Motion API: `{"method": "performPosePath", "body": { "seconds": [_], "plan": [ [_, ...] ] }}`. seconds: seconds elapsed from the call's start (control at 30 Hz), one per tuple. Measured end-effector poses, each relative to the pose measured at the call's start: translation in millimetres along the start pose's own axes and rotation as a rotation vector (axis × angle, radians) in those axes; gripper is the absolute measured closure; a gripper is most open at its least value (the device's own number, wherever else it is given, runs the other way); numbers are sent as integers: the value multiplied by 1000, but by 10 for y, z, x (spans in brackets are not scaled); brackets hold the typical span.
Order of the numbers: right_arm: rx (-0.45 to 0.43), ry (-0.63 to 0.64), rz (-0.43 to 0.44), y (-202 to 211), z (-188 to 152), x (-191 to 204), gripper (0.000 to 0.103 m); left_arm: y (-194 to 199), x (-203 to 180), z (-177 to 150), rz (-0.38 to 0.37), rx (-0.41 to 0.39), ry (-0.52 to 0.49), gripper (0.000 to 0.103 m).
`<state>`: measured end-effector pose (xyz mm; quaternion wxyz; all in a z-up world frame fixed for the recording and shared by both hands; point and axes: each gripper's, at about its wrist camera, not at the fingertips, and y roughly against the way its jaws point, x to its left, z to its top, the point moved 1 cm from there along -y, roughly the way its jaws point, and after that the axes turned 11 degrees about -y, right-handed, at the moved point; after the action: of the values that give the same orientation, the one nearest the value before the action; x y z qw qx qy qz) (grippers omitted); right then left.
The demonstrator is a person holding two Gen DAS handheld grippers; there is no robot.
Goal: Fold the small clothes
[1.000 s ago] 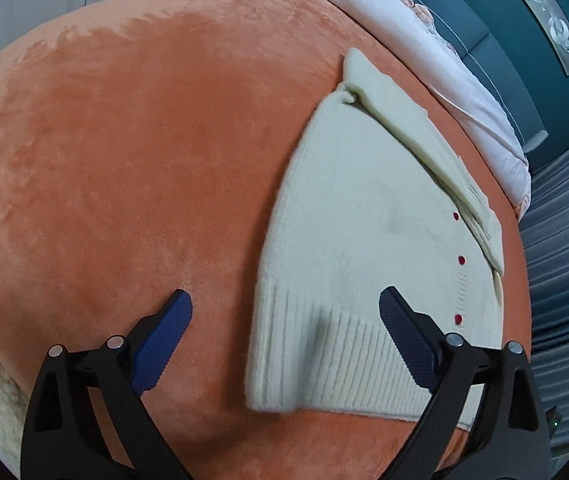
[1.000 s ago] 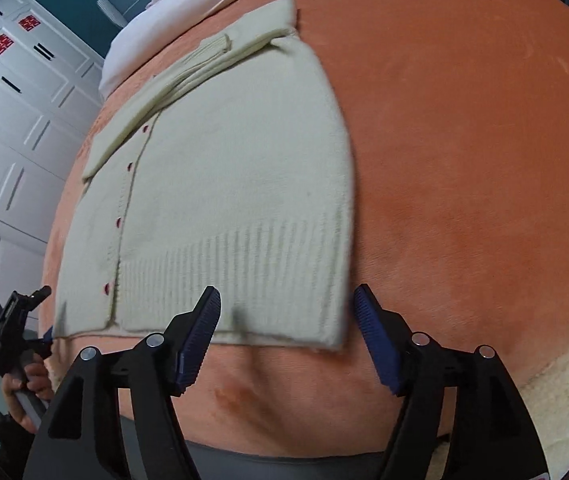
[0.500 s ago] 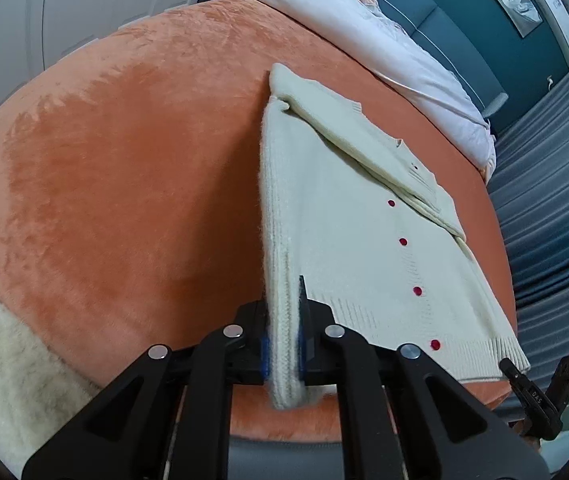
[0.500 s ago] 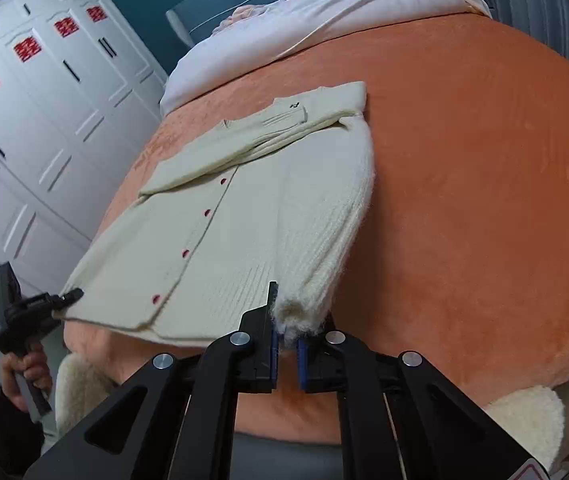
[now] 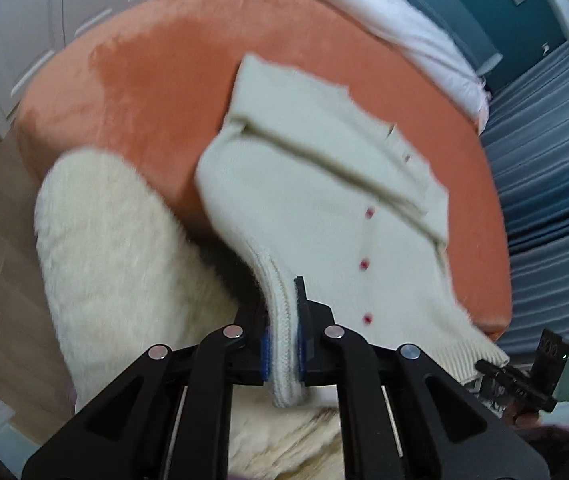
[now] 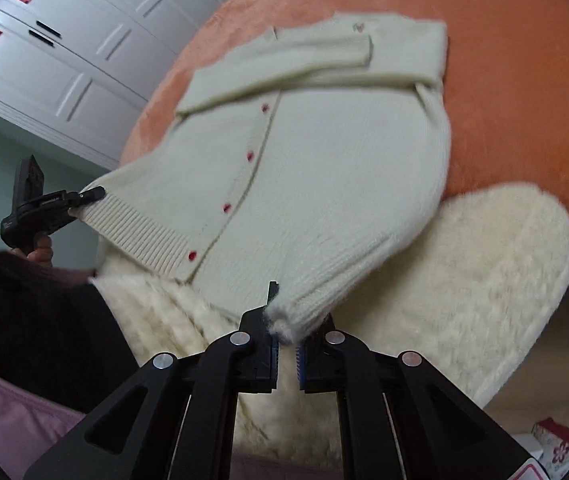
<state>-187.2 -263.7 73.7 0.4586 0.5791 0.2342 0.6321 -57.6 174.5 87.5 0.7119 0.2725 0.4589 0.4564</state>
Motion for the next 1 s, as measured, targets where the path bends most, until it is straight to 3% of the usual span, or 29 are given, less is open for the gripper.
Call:
{"method": "performPosePath", "body": {
  "seconds": [0.1, 0.17, 0.23, 0.3, 0.43, 0.47, 0.5, 0.53, 0.57, 0.6, 0.63, 0.73, 0.83, 0.9, 0.93, 0.97, 1.0],
  "plan": [
    [-213, -18, 43, 177, 757, -97, 96, -128, -76, 746, -21, -163, -24, 94],
    [-345, -126, 121, 139, 1337, -395, 96, -445, 36, 1131, -5, -204, 1, 94],
    [-435, -225, 151, -79, 1782, -670, 96, -873, 97, 1433, 50, -203, 11, 94],
    [-450, -285, 108, -480, 2124, -798, 93, -1308, 180, 1630, 81, -171, 42, 94],
    [-476, -399, 16, -1019, 2290, -934, 88, -1881, 452, 1665, 173, -103, 105, 88],
    [-489, -410, 14, -1038, 2228, -952, 87, -1837, 472, 1630, 158, -121, 108, 80],
    [-510, -414, 7, -1016, 2189, -962, 73, -1767, 457, 1591, 142, -150, 98, 73],
    [-536, -417, 11, -957, 2127, -954, 63, -1635, 426, 1560, 144, -192, 79, 47],
    [-564, -415, 10, -889, 2075, -953, 45, -1533, 395, 1513, 156, -239, 55, 21],
    [-590, -406, -1, -837, 2023, -938, 41, -1423, 363, 1480, 165, -290, 29, 13],
    [-604, -380, -29, -806, 2016, -920, 41, -1351, 339, 1465, 172, -326, 3, 12],
    [-584, -312, -119, -854, 2147, -877, 37, -1512, 293, 1586, 165, -252, -63, 12],
    [-539, -331, -141, -1045, 2342, -939, 36, -1819, 275, 1686, 193, -165, -89, 15],
    [-491, -351, -155, -1238, 2430, -992, 36, -2016, 263, 1728, 184, -118, -96, 37],
    [-461, -353, -152, -1331, 2465, -1000, 37, -2102, 263, 1752, 188, -85, -98, 62],
    [-431, -345, -151, -1407, 2487, -989, 51, -2148, 265, 1758, 194, -59, -100, 89],
    [-408, -319, -157, -1455, 2489, -939, 90, -2152, 257, 1775, 186, -46, -99, 93]
  ]
}}
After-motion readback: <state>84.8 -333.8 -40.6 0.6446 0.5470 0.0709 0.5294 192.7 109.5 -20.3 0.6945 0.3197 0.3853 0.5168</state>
